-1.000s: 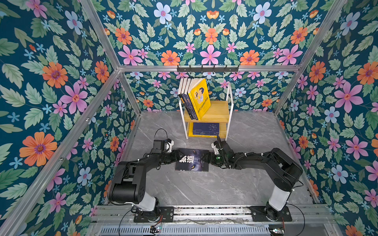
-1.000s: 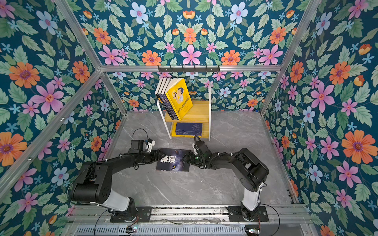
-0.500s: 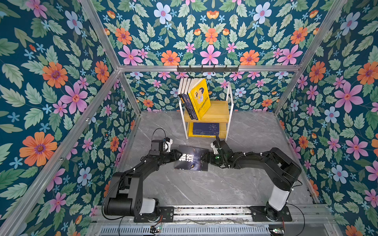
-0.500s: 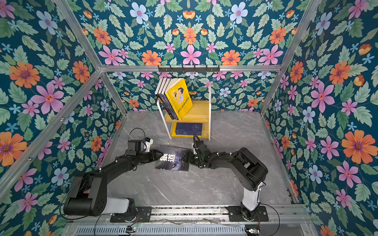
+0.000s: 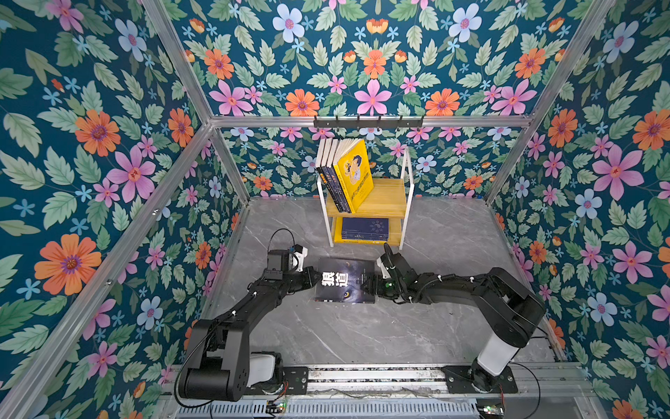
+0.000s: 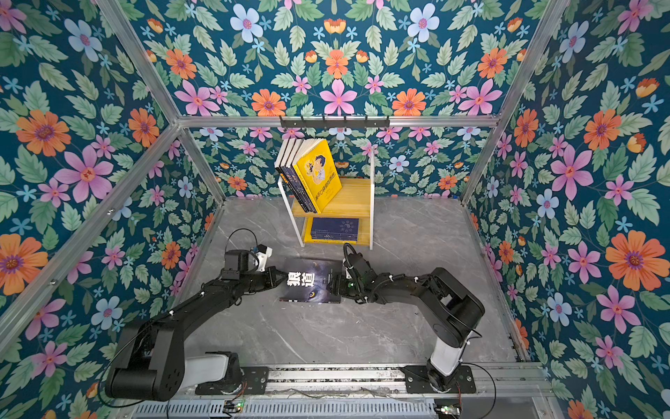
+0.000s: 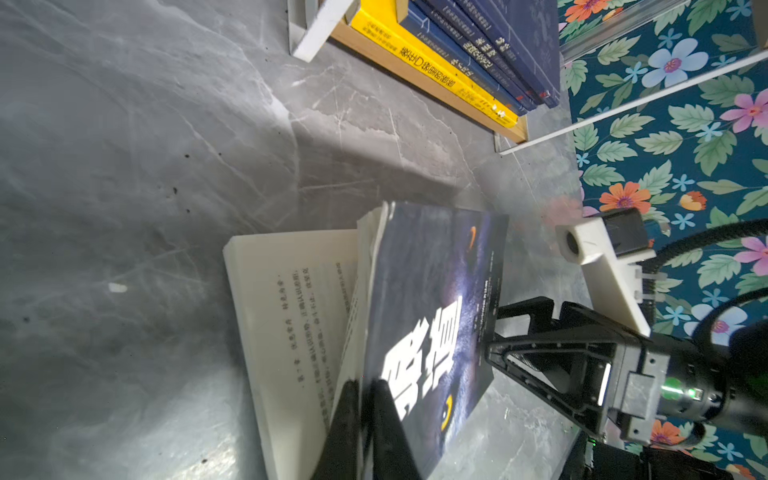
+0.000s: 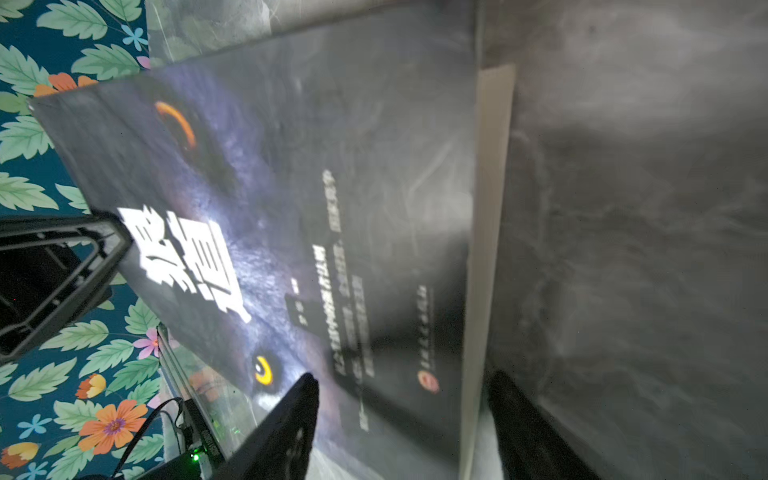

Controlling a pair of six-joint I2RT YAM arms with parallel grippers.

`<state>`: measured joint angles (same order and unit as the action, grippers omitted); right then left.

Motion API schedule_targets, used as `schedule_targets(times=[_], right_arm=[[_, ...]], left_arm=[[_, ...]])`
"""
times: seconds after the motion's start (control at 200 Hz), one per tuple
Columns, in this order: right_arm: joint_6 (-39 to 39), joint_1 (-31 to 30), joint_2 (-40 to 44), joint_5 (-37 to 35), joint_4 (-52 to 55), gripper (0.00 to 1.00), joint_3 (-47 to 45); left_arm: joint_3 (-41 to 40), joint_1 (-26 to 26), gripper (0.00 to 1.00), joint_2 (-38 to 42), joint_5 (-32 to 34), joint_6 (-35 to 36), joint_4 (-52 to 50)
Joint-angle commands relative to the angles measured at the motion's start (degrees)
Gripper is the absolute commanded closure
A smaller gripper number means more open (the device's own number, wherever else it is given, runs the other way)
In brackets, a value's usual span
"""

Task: Stacking books/files
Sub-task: Pick up the book from the center of the table.

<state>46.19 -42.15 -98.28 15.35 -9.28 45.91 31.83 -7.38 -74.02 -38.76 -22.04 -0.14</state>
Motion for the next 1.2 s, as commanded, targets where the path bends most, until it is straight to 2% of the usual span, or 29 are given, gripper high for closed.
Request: schedule_targets(times=[0.0,0.115,0.205,0.375,0.5,0.68,0.915,1.0,1.095,1.195], right_arm=[[-2.24,-0.01,2.44,-5.31,10.46,0.31,-2.02],[-4.55,-0.04,7.35,-9.16,11.25,0.27,-5.49],[-7.32,-0.69,10.33,-12.98,16.73,0.25,-5.11],[-19.16,-9.12,16.31,-28.77,18.52,0.23,-4.25],[-27.08,-14.61,18.40,-35.54,13.20,0.23,-4.40],[-36.50,-18.56,16.63,-34.55,1.20,0.23,-5.36],[-50.02,-23.07,8.30,-34.50,-8.83,0.22,-3.47],[-50.60,-23.50,5.53,-35.37,-8.12,0.22,-1.12],[-52.89,-23.50,1.88,-34.77,-13.00,0.21,-1.68],[-55.39,-23.83,-2.05,-37.88,-14.54,0.20,-0.10]], left_arm=[[0.51,0.08,1.00,0.69,-0.53,0.83,-0.18],[0.00,0.08,1.00,0.55,-0.96,0.55,0.29],[0.39,0.08,1.00,0.67,-0.79,0.52,0.02],[-0.47,0.08,1.00,0.74,-0.77,0.05,1.19],[0.50,0.09,1.00,0.38,-1.02,0.06,0.12],[0.21,0.08,1.00,-0.29,-0.84,-0.33,0.97],[1.22,0.12,1.00,0.09,-1.93,-0.91,-0.62],[1.82,0.08,1.00,1.01,-2.66,-0.90,-1.94],[1.49,0.08,1.00,1.41,-3.16,-1.59,-1.65],[1.86,0.13,1.00,1.51,-3.07,-1.60,-2.11]])
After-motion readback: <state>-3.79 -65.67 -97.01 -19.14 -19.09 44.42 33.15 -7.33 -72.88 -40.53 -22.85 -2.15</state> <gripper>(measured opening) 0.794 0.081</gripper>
